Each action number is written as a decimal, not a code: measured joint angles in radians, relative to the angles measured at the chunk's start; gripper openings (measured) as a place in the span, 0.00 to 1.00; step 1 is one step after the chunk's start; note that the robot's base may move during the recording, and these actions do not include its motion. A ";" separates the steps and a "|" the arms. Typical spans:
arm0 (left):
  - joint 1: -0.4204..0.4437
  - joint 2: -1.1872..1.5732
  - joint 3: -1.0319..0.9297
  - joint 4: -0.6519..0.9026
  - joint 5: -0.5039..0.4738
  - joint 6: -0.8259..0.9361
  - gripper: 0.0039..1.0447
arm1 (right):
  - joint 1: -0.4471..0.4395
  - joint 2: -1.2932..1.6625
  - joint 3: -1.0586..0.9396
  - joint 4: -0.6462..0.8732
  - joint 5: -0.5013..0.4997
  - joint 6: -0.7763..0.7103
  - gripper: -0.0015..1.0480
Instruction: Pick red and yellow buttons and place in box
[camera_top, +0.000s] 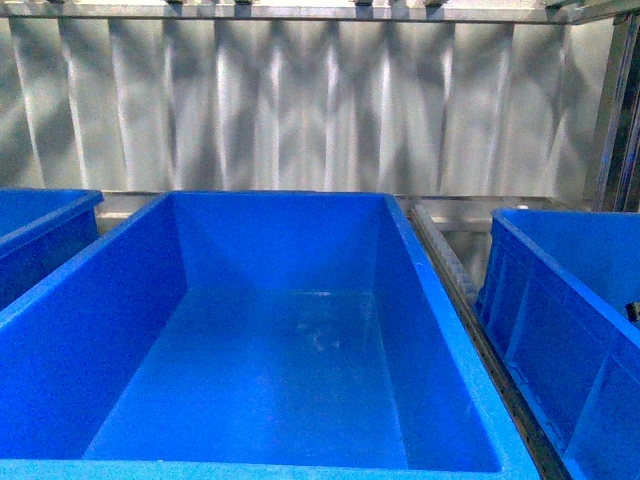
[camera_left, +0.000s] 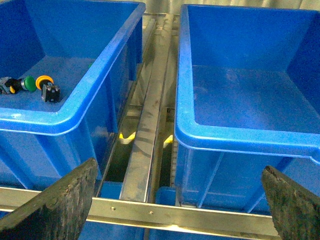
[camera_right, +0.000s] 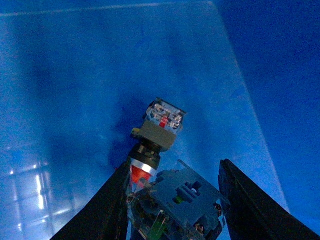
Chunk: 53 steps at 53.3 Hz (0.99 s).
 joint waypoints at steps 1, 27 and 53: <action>0.000 0.000 0.000 0.000 0.000 0.000 0.93 | 0.000 0.008 0.002 0.002 0.001 -0.005 0.41; 0.000 0.000 0.000 0.000 0.000 0.000 0.93 | -0.023 0.081 0.051 0.017 -0.003 -0.034 0.60; 0.000 0.000 0.000 0.000 0.000 0.000 0.93 | -0.030 -0.121 -0.066 0.132 -0.111 0.054 0.94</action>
